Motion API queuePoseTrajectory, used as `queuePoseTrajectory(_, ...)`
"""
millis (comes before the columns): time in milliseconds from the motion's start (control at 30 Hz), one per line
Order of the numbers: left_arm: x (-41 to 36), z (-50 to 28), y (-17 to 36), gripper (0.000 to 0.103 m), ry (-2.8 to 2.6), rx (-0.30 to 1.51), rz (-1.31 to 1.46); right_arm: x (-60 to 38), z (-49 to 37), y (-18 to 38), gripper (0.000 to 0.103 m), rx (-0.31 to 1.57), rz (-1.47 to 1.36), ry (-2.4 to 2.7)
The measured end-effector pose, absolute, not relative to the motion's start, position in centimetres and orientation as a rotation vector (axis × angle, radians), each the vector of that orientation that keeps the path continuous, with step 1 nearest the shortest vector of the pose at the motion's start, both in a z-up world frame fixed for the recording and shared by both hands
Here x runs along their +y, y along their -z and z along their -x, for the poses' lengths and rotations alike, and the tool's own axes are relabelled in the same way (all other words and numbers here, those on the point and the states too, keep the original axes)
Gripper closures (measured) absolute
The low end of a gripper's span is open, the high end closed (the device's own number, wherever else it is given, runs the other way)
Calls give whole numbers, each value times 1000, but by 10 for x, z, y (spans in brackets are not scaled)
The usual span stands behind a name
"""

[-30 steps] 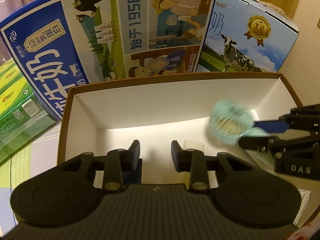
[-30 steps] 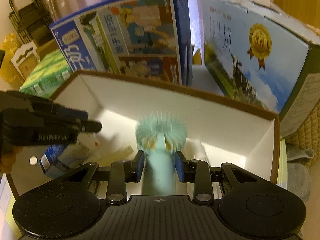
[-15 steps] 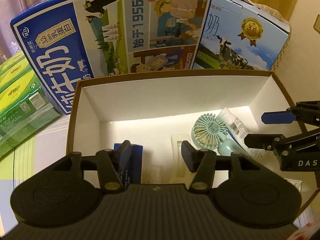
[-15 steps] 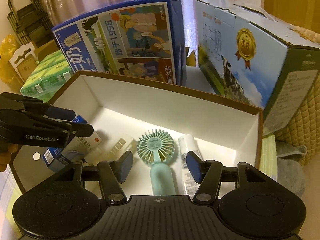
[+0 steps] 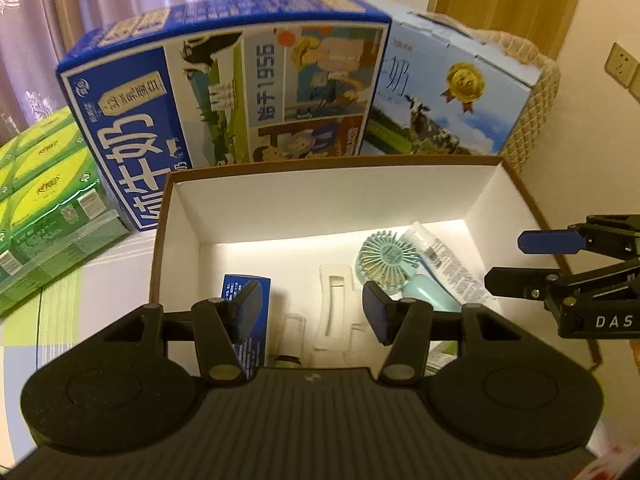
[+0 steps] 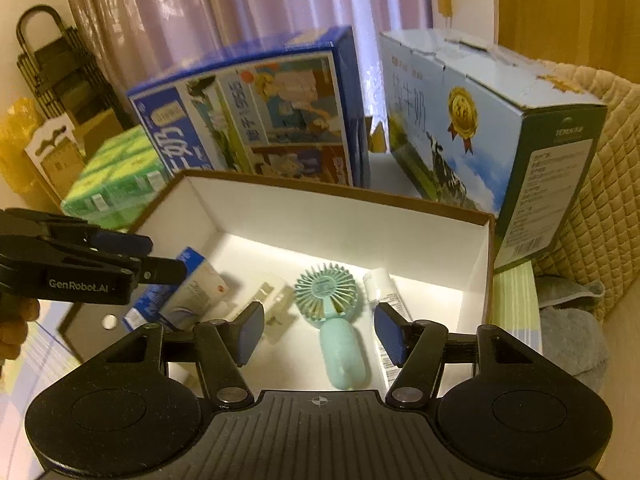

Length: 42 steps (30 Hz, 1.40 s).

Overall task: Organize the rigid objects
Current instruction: 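Withdraw both tools from the box toward the white plug and clear case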

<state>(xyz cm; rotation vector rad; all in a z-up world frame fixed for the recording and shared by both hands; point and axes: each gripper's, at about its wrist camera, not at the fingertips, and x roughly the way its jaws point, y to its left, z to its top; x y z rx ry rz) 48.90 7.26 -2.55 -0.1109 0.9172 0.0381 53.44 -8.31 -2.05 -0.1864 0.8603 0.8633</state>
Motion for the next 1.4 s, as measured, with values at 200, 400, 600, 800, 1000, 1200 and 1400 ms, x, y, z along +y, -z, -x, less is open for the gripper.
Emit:
queuePoseTrajectory(200, 70, -459, 7, 51, -34, 893, 130, -98, -505, -2, 43, 819, 140, -872)
queuePoseTrajectory(400, 68, -418, -9, 51, -35, 865, 146, -116, -466, -21, 41, 771, 104, -867)
queuePoseTrajectory(600, 71, -372, -19, 51, -43, 839, 182, -131, -420, -31, 36, 745, 80, -857)
queuePoseTrajectory(800, 73, -327, -20, 51, -45, 833, 207, -139, -384, -25, 34, 777, 44, -839)
queuePoseTrajectory(1000, 73, -290, -17, 51, -52, 840, 232, -144, -353, -18, 34, 809, 28, -836)
queuePoseTrajectory(1200, 69, -259, -11, 51, -57, 853, 244, -146, -324, -5, 34, 847, 28, -828)
queuePoseTrajectory(1400, 64, -235, -3, 51, -65, 873, 256, -149, -301, 9, 34, 888, 30, -822)
